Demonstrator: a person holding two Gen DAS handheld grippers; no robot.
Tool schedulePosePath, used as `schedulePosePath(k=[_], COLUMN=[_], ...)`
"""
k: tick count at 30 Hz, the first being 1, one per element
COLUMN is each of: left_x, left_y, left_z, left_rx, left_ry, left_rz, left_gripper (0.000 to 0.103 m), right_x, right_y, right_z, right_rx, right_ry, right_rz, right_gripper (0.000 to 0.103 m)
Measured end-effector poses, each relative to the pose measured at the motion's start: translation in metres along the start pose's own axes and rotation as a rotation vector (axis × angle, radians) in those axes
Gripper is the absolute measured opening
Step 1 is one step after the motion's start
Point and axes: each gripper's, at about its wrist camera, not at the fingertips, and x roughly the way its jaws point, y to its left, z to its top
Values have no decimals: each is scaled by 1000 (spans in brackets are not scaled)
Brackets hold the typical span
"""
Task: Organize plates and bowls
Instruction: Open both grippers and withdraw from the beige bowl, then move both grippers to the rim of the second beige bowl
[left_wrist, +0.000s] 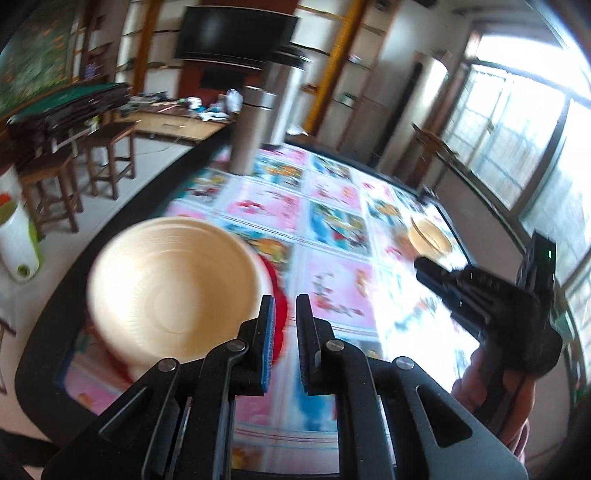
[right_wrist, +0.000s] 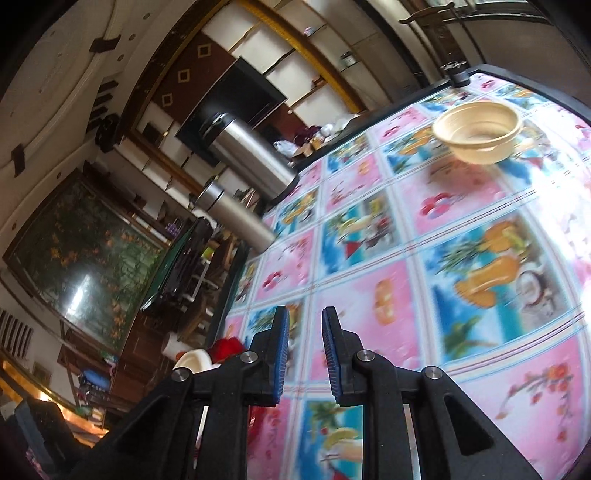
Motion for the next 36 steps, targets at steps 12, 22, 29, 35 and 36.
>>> schedulePosePath(k=[12, 22, 29, 35, 36], left_x=[73, 142, 175, 214, 219], left_y=[-102, -130, -170, -200, -203], left_z=[-27, -21, 63, 105, 106], left_rx=[178, 137, 63, -56, -71], left_ry=[209, 332, 257, 221, 219], left_rz=[-63, -40, -97, -153, -158], left_gripper=[75, 75, 75, 75, 76], right_x=[-27, -27, -39, -24, -19], right_y=[-102, -168, -172, -197, -202], right_z=[39, 60, 139, 191, 197], right_rx=[41, 147, 231, 355, 355], right_ry=[-46, -47, -171, -174, -167], right_rz=[-138, -205, -230, -278, -285], right_gripper=[66, 71, 81, 84, 84])
